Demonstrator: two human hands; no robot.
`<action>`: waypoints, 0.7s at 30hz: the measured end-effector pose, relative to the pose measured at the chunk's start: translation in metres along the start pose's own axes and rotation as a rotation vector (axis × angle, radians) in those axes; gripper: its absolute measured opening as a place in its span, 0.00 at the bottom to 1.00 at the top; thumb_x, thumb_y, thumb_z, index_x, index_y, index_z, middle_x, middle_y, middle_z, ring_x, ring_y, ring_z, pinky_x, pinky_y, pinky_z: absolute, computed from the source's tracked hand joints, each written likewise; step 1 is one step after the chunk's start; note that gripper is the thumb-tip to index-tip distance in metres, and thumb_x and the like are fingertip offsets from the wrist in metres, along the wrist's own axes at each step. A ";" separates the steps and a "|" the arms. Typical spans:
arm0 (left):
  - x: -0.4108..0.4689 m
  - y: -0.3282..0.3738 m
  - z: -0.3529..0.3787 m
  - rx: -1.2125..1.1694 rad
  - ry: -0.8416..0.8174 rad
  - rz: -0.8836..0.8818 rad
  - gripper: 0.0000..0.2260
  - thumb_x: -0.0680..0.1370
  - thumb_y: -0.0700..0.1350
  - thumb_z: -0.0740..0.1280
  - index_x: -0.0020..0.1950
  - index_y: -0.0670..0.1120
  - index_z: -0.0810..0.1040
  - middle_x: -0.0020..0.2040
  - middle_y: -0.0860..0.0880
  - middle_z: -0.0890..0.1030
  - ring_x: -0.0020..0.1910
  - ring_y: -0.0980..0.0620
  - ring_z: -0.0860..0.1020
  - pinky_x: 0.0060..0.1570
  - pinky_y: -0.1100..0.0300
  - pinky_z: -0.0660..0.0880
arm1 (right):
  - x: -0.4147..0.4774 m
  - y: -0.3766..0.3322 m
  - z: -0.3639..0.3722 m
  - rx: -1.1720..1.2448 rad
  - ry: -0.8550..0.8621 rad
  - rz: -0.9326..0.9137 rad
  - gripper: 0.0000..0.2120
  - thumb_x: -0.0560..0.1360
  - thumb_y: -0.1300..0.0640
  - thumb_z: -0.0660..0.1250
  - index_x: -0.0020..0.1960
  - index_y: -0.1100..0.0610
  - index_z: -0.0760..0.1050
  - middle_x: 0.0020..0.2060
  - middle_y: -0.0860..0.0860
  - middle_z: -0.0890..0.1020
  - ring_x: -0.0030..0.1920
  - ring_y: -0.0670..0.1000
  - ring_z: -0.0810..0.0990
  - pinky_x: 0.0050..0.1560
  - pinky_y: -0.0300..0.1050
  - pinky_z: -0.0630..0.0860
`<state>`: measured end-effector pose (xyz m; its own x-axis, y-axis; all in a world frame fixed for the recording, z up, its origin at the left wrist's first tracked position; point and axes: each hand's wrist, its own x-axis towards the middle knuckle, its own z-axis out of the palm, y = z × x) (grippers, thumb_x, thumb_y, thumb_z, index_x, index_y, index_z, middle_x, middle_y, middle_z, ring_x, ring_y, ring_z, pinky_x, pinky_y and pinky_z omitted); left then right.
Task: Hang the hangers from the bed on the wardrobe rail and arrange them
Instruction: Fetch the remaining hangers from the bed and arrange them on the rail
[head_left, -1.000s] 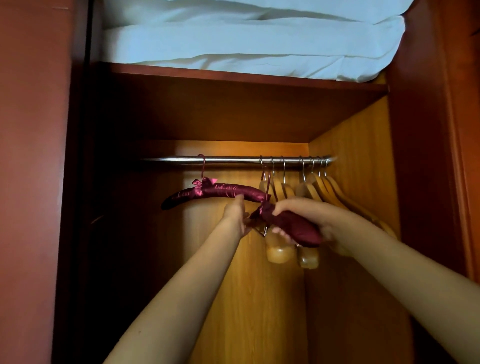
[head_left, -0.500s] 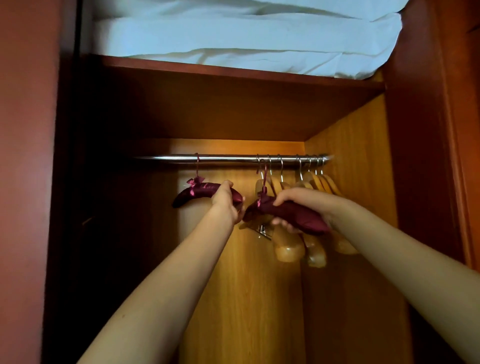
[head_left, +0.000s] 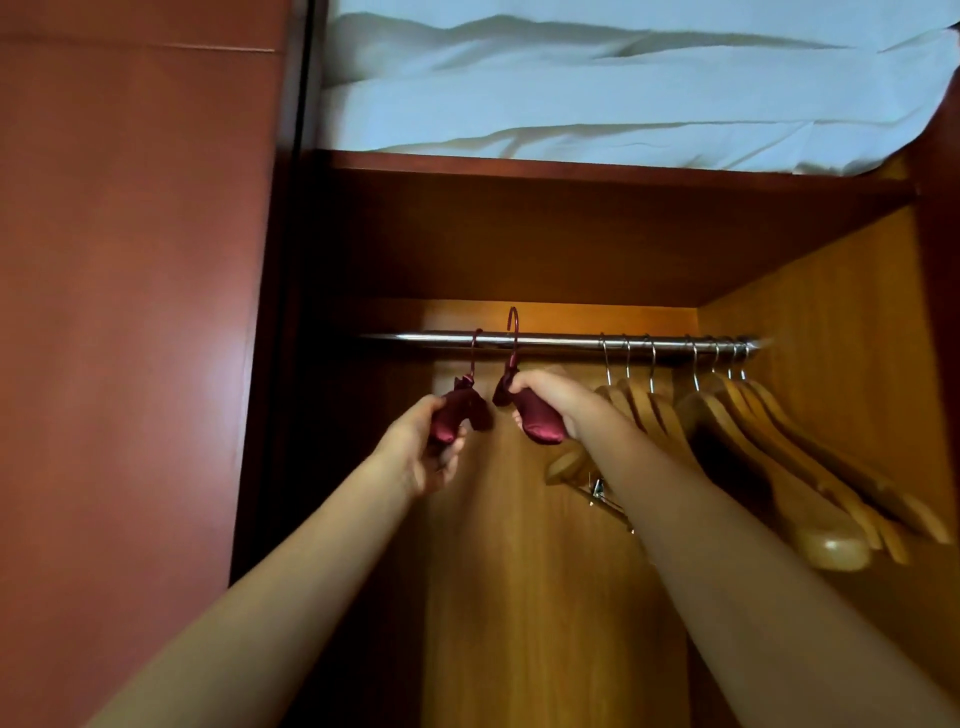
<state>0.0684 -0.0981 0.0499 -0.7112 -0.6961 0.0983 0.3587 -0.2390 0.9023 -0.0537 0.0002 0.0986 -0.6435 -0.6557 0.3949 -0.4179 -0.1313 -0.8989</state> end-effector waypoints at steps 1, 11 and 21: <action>0.001 -0.001 -0.002 -0.016 -0.004 -0.001 0.16 0.78 0.54 0.61 0.41 0.43 0.77 0.24 0.50 0.79 0.18 0.57 0.73 0.23 0.68 0.68 | 0.003 0.003 0.003 -0.001 0.020 0.010 0.14 0.72 0.64 0.65 0.57 0.62 0.68 0.47 0.62 0.77 0.42 0.59 0.78 0.49 0.53 0.77; 0.007 -0.013 -0.009 -0.014 0.042 0.046 0.13 0.77 0.53 0.64 0.44 0.43 0.76 0.31 0.50 0.79 0.18 0.58 0.73 0.27 0.65 0.70 | 0.003 0.007 0.012 -0.120 -0.039 0.238 0.15 0.79 0.55 0.61 0.62 0.61 0.64 0.44 0.61 0.75 0.37 0.61 0.80 0.37 0.56 0.82; -0.026 -0.057 0.035 -0.166 0.166 0.091 0.13 0.77 0.45 0.66 0.59 0.41 0.75 0.41 0.49 0.79 0.35 0.54 0.76 0.37 0.61 0.72 | -0.071 0.018 -0.019 -0.551 0.134 -0.016 0.19 0.80 0.51 0.56 0.64 0.62 0.70 0.52 0.56 0.79 0.49 0.55 0.77 0.43 0.44 0.71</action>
<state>0.0450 -0.0425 0.0106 -0.5673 -0.8182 0.0932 0.5207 -0.2688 0.8103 -0.0280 0.0585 0.0586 -0.6952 -0.5519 0.4605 -0.6780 0.2906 -0.6752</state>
